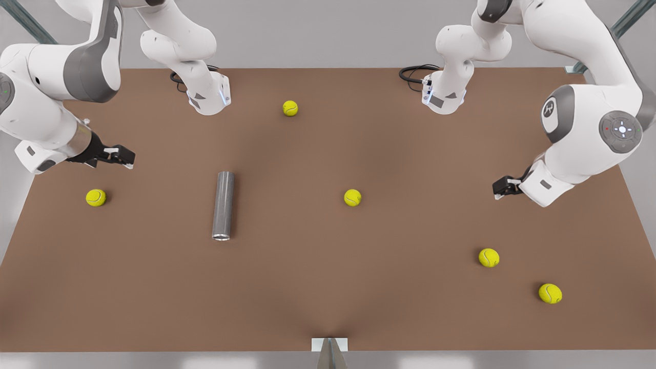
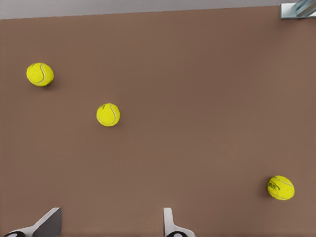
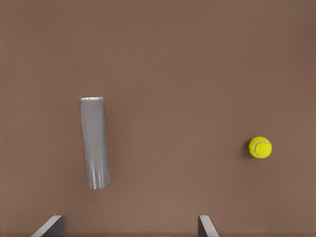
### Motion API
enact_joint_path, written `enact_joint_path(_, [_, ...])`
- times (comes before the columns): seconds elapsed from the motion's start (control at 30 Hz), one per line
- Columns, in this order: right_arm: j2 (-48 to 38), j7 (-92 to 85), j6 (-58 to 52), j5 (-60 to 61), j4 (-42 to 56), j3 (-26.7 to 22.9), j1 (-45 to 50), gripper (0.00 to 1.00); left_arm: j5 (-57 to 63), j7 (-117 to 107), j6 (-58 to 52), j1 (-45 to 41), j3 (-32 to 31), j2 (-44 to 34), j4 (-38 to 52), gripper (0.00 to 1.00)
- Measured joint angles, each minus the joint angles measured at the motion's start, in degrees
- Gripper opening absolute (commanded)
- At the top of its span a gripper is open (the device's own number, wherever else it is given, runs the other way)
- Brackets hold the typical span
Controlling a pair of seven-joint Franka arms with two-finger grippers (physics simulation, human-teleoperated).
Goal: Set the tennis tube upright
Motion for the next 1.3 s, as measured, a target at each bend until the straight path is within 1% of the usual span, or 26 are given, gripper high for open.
enact_joint_path(0.07, [0.8, 0.1, 0.0, 0.0, 0.0, 0.0, -0.1, 1.0, 0.0, -0.1, 0.0, 0.0, 0.1, 0.1, 0.0, 1.0])
enact_joint_path(0.13, [6.2, 0.2, -0.4, 0.2, 0.1, 0.0, 1.1, 1.0, 0.1, -0.1, 0.1, 0.0, 0.2, 0.2, 0.0, 1.0])
enact_joint_path(0.23, [14.5, 0.5, 0.5, 1.2, 0.0, 0.0, 7.2, 1.0, 0.1, -0.2, 0.1, 0.0, 0.2, 0.3, -0.1, 1.0])
enact_joint_path(0.3, [17.5, 1.0, 2.8, 1.8, -2.0, 0.1, 10.3, 1.0, 0.1, -0.2, 0.0, 0.0, 0.2, 0.3, -0.2, 1.0])
enact_joint_path(0.47, [17.7, 1.8, 15.3, 2.4, -13.9, 0.1, 10.5, 1.0, 0.0, -0.3, 0.0, 0.1, 0.3, 1.2, -0.2, 1.0])
enact_joint_path(0.53, [17.2, 2.0, 21.4, 2.6, -19.9, 0.1, 10.3, 1.0, 0.0, -0.3, 0.0, 0.1, 0.4, 1.5, -0.2, 1.0])
enact_joint_path(0.63, [16.9, 2.3, 30.4, 2.7, -26.1, 0.1, 10.7, 1.0, 0.0, -0.4, 0.0, 0.1, 0.4, 1.6, -0.2, 1.0])
enact_joint_path(0.77, [14.9, 3.2, 41.9, 2.8, -33.2, 1.8, 11.1, 1.0, 0.0, -0.4, 0.1, 0.2, 0.5, 1.8, -0.2, 1.0])
enact_joint_path(1.0, [13.6, 7.0, 54.3, 2.9, -41.8, 2.5, 11.0, 1.0, 0.0, -0.3, 0.3, 0.3, 0.5, 2.2, -0.2, 1.0])
enact_joint_path(1.3, [17.3, 10.4, 59.9, 3.0, -42.9, 2.5, 11.9, 1.0, 0.0, -0.1, 0.4, 0.6, 0.5, 2.7, -0.2, 1.0])
